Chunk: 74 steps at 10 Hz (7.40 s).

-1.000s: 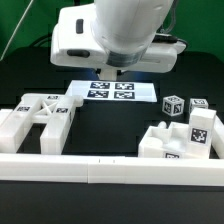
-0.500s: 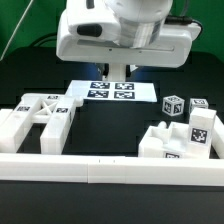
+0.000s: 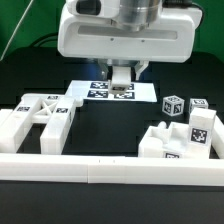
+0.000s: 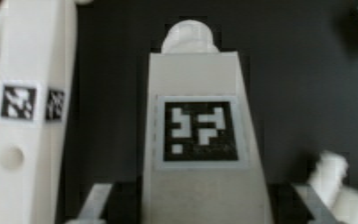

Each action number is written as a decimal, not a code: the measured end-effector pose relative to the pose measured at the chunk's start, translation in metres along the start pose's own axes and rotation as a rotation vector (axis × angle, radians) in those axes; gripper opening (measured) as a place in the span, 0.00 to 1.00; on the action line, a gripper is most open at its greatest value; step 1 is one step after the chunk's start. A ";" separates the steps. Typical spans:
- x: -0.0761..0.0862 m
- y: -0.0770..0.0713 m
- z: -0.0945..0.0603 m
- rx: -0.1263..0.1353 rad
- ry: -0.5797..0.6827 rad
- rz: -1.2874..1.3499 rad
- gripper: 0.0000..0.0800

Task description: Assemble chair

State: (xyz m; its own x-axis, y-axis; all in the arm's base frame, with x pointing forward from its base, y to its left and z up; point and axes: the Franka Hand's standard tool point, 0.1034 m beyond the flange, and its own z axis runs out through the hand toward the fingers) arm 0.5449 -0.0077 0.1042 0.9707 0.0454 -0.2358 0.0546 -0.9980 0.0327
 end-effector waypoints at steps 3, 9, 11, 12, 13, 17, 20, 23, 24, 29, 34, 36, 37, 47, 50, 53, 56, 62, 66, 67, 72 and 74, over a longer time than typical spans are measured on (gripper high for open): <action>0.023 -0.003 -0.017 -0.001 0.286 0.009 0.36; 0.053 -0.010 -0.032 -0.048 0.755 0.037 0.36; 0.049 -0.005 -0.024 -0.071 0.798 0.037 0.36; 0.049 -0.006 -0.024 -0.071 0.798 0.037 0.36; 0.051 -0.008 -0.023 -0.067 0.796 0.038 0.36; 0.079 -0.026 -0.031 -0.053 0.824 0.019 0.36; 0.075 -0.020 -0.025 -0.056 0.808 0.022 0.36; 0.078 -0.039 -0.024 -0.021 0.800 0.031 0.36; 0.078 -0.045 -0.023 -0.018 0.800 0.022 0.36; 0.078 -0.048 -0.022 -0.021 0.798 0.010 0.36; 0.074 -0.029 -0.015 -0.041 0.788 0.009 0.36; 0.074 -0.032 -0.015 -0.038 0.787 0.005 0.36; 0.074 -0.034 -0.015 -0.037 0.787 0.004 0.36; 0.072 -0.035 -0.002 -0.045 0.784 -0.006 0.36; 0.073 -0.033 -0.002 -0.049 0.795 -0.003 0.36; 0.074 -0.033 -0.003 -0.049 0.794 -0.004 0.62; 0.075 -0.031 -0.004 -0.052 0.795 -0.006 0.80; 0.076 -0.029 -0.021 -0.027 0.738 -0.007 0.81; 0.072 -0.028 -0.008 -0.004 0.633 -0.009 0.81; 0.072 -0.029 -0.007 0.024 0.528 -0.011 0.81; 0.067 -0.038 -0.001 0.098 0.194 -0.025 0.81; 0.073 -0.035 0.002 0.089 0.210 -0.027 0.81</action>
Offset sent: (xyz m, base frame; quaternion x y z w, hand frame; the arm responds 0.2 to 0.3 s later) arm 0.0000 0.0000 0.0000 0.0000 0.1296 0.0000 0.9916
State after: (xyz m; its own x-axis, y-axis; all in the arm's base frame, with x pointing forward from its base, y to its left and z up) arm 0.6138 0.0300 0.0837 0.9971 0.0713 -0.0274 0.0696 -0.9958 -0.0593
